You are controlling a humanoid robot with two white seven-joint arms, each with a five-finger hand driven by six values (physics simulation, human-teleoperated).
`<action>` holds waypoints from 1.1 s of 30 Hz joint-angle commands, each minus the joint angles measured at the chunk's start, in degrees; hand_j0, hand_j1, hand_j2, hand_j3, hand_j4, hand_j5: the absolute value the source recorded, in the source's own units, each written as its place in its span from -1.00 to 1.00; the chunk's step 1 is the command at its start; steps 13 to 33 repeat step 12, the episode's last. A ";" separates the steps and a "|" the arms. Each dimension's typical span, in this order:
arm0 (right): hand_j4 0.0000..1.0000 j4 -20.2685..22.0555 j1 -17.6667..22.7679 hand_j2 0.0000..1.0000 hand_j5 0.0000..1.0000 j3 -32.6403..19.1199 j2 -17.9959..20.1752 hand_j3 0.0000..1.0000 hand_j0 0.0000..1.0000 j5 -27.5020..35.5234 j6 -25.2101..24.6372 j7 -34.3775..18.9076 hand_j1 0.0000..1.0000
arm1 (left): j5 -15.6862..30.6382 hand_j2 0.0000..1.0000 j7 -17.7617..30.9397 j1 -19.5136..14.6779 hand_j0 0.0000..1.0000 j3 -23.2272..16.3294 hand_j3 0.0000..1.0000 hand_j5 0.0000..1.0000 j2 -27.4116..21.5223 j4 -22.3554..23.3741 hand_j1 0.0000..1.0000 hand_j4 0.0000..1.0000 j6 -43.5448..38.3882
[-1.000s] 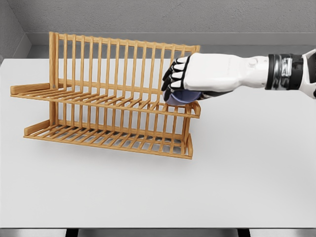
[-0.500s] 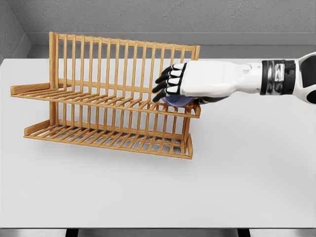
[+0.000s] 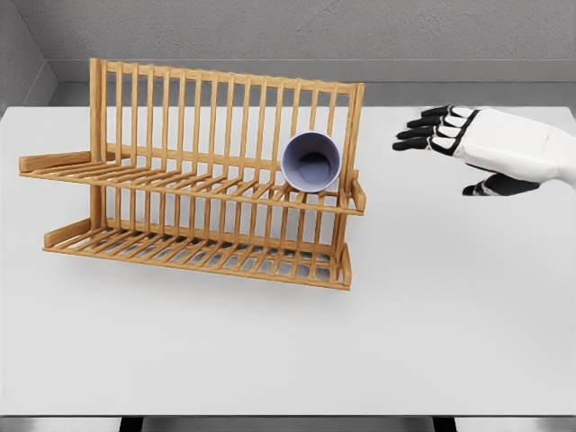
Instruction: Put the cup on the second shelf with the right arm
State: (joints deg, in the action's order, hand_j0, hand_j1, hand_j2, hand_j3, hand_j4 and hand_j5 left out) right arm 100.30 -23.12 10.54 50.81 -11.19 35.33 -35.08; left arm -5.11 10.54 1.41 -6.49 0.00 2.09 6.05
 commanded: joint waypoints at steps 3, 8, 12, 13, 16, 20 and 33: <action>1.00 -0.02 3.78 1.00 1.00 -14.76 -4.84 1.00 1.00 0.38 -0.33 0.08 1.00 | 0.01 1.00 0.01 0.00 1.00 -0.01 1.00 1.00 0.00 0.02 1.00 1.00 0.01; 1.00 0.07 7.21 1.00 1.00 -12.39 -6.95 1.00 1.00 0.21 -0.33 0.08 1.00 | 0.01 1.00 0.01 0.00 1.00 -0.01 1.00 1.00 0.00 0.02 1.00 1.00 0.01; 1.00 0.07 7.21 1.00 1.00 -11.95 -8.89 1.00 1.00 0.12 -0.33 0.08 1.00 | -0.25 1.00 -0.08 0.00 1.00 -0.10 1.00 1.00 0.00 0.02 1.00 1.00 -0.08; 1.00 0.07 7.21 1.00 1.00 -11.95 -8.89 1.00 1.00 0.12 -0.33 0.08 1.00 | -0.25 1.00 -0.08 0.00 1.00 -0.10 1.00 1.00 0.00 0.02 1.00 1.00 -0.08; 1.00 0.07 7.21 1.00 1.00 -11.95 -8.89 1.00 1.00 0.12 -0.33 0.08 1.00 | -0.25 1.00 -0.08 0.00 1.00 -0.10 1.00 1.00 0.00 0.02 1.00 1.00 -0.08; 1.00 0.07 7.21 1.00 1.00 -11.95 -8.89 1.00 1.00 0.12 -0.33 0.08 1.00 | -0.25 1.00 -0.08 0.00 1.00 -0.10 1.00 1.00 0.00 0.02 1.00 1.00 -0.08; 1.00 0.07 7.21 1.00 1.00 -11.95 -8.89 1.00 1.00 0.12 -0.33 0.08 1.00 | -0.25 1.00 -0.08 0.00 1.00 -0.10 1.00 1.00 0.00 0.02 1.00 1.00 -0.08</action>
